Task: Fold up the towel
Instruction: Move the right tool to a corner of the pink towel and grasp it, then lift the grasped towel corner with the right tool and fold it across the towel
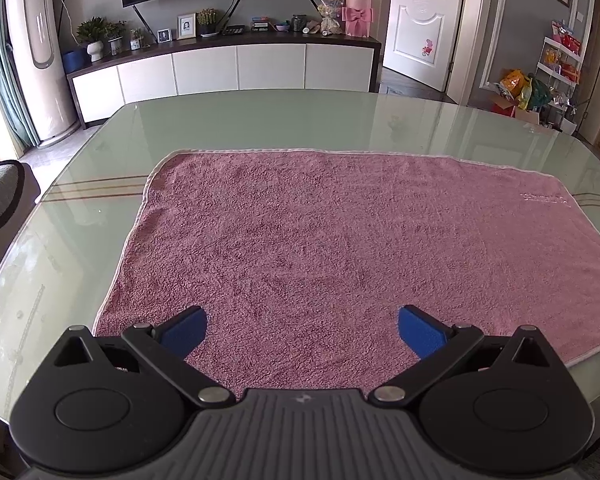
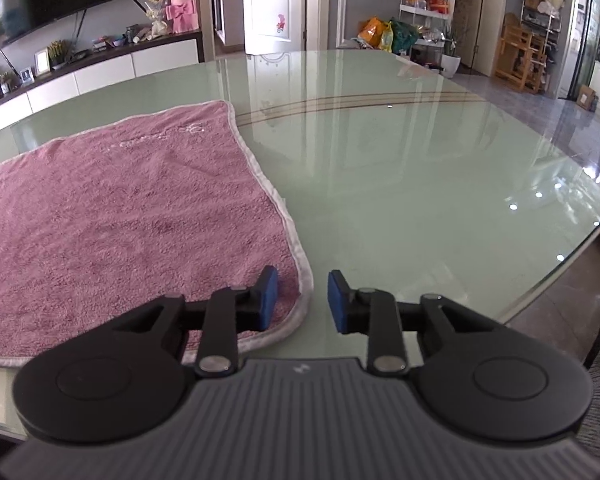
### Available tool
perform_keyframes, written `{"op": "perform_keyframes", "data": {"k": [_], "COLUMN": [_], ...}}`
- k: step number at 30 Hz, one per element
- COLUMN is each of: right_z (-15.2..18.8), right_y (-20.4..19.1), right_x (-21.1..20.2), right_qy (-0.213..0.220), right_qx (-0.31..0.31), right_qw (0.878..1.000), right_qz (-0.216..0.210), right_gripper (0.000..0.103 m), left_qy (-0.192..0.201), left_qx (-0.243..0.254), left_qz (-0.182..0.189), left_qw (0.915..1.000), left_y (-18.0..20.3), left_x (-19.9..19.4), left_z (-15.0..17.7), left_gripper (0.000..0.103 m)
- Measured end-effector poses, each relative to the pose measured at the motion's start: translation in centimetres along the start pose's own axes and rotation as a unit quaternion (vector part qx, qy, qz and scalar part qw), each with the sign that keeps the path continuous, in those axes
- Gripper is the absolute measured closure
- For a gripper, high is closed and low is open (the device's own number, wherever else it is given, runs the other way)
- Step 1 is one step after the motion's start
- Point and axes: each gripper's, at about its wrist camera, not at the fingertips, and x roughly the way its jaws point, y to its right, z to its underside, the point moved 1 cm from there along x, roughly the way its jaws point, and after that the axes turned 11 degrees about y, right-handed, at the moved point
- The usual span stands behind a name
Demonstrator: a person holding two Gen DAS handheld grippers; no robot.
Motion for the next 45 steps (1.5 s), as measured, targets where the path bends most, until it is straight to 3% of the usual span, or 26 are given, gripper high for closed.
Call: {"op": "perform_keyframes", "data": {"k": [10, 17, 24, 36, 45], "right_z": [0.2, 0.0, -1.4, -4.7, -6.0], "right_y": [-0.1, -0.1, -1.4, -8.3, -17.7], "right_x": [-0.1, -0.2, -1.4, -3.8, -4.9], "right_qy": [0.001, 0.003, 0.036, 0.068, 0.057], "right_qx": [0.005, 0.035, 0.048, 0.053, 0.012], "right_qw": [1.0, 0.999, 0.997, 0.983, 0.957], "right_qz": [-0.013, -0.018, -0.044, -0.163, -0.283], "right_gripper": [0.095, 0.097, 0.097, 0.097, 0.097], "left_qy": [0.001, -0.024, -0.032, -0.025, -0.031], "left_qx": [0.001, -0.007, 0.004, 0.016, 0.002], "left_qz": [-0.001, 0.015, 0.036, 0.04, 0.032], "left_qw": [1.0, 0.9996, 0.9988, 0.9988, 0.999], "left_y": [-0.1, -0.9, -1.1, -3.1, -6.1], "left_x": [-0.1, 0.7, 1.1, 0.7, 0.2], "left_z": [0.1, 0.4, 1.0, 2.0, 3.0], "left_gripper": [0.0, 0.003, 0.007, 0.007, 0.007]}}
